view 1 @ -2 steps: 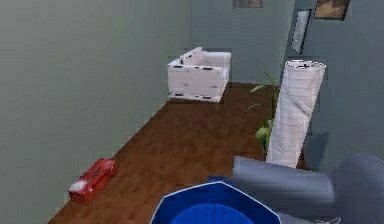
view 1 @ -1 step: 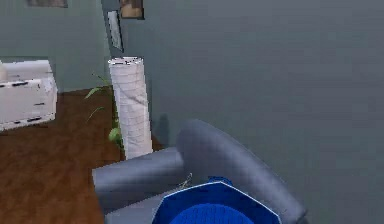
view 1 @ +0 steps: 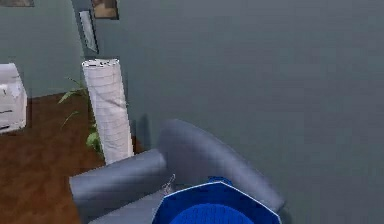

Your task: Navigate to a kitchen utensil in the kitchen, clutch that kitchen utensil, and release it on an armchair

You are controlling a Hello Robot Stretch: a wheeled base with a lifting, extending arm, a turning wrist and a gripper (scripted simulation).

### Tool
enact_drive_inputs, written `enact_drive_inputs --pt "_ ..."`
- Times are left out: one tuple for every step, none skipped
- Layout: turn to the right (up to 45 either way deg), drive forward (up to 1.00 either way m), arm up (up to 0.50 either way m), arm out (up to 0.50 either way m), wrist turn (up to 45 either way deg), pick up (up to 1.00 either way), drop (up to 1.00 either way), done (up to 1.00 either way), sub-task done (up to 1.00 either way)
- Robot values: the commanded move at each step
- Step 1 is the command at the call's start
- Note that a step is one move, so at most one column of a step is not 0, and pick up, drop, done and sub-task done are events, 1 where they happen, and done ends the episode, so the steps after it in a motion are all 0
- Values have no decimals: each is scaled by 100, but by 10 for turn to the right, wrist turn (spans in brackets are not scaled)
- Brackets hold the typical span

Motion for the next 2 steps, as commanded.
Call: enact_drive_inputs --pt "-420 0 0 0 0 0 0 0 0" --pt "450 0 0 0 0 0 0 0 0"
